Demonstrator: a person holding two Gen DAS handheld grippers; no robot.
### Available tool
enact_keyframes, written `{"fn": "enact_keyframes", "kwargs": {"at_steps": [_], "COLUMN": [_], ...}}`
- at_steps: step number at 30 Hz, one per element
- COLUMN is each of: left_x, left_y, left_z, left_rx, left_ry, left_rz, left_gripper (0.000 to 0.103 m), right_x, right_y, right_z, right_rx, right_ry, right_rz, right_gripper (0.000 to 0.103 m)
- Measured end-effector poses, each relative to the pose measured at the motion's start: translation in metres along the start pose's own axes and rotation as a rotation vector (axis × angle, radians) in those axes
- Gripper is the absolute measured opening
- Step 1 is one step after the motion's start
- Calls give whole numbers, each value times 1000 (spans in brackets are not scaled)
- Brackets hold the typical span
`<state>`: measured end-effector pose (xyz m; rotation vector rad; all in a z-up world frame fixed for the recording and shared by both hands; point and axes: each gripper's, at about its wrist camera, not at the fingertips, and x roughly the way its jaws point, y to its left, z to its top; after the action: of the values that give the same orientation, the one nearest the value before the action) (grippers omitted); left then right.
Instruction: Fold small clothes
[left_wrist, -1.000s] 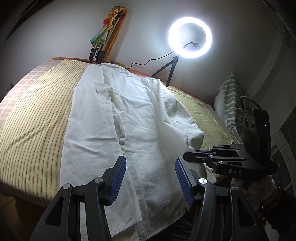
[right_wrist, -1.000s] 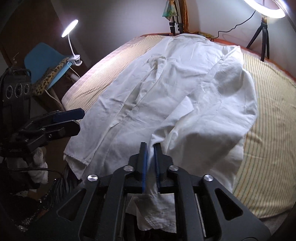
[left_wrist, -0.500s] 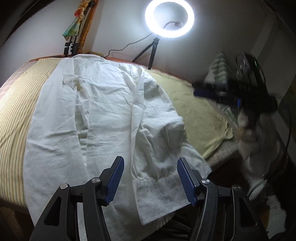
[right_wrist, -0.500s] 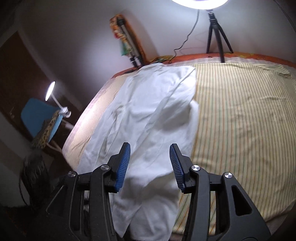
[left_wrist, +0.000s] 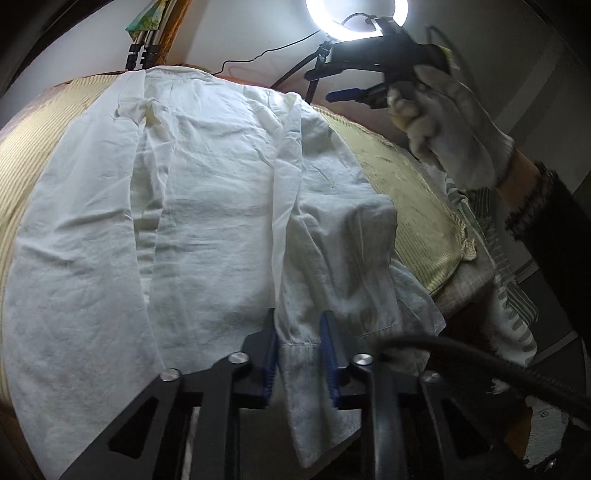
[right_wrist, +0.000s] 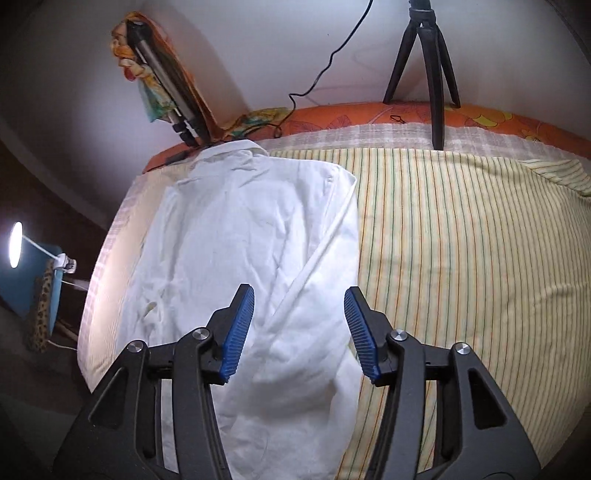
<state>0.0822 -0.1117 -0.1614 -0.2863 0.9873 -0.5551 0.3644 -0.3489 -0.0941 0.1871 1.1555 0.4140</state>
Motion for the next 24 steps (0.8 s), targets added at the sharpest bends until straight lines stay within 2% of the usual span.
{"fn": "enact_keyframes", "kwargs": {"at_steps": [3,5,8,9,11,15,19,24], "left_x": [1,-1,-3,-4,-6,-14,-21,-5], "left_y": [-1,-2,-4,-3,-5,-8,-1,15], "left_z": [0,1,3,3,4,7,3,-7], "left_rx": [0,1,-9,-13,-19,-53,-113,-185], "left_ry": [-7,-12,-16,-16,-19,-32,-36,2], "left_rz": [-14,-28,-58,-68,-86,-137,-199,-164], "left_gripper": [3,2,1,1,1,0,0,1], "right_x": [17,28,45,48,51,40,36,78], "right_y": [-2,-3,-3,-4,-3,7,38,70], "right_z": [15,21,26,27,29,38,49,48], "right_rx": [12,1,-7,-8,-17,-39,-147,-253], "right_ry": [14,35,78,83,83,43,15,58], "right_rz": [-39,-66,-107,-105,-101,-89,-97,-130], "right_gripper": [53,43,13,9,4,3,1,1]}}
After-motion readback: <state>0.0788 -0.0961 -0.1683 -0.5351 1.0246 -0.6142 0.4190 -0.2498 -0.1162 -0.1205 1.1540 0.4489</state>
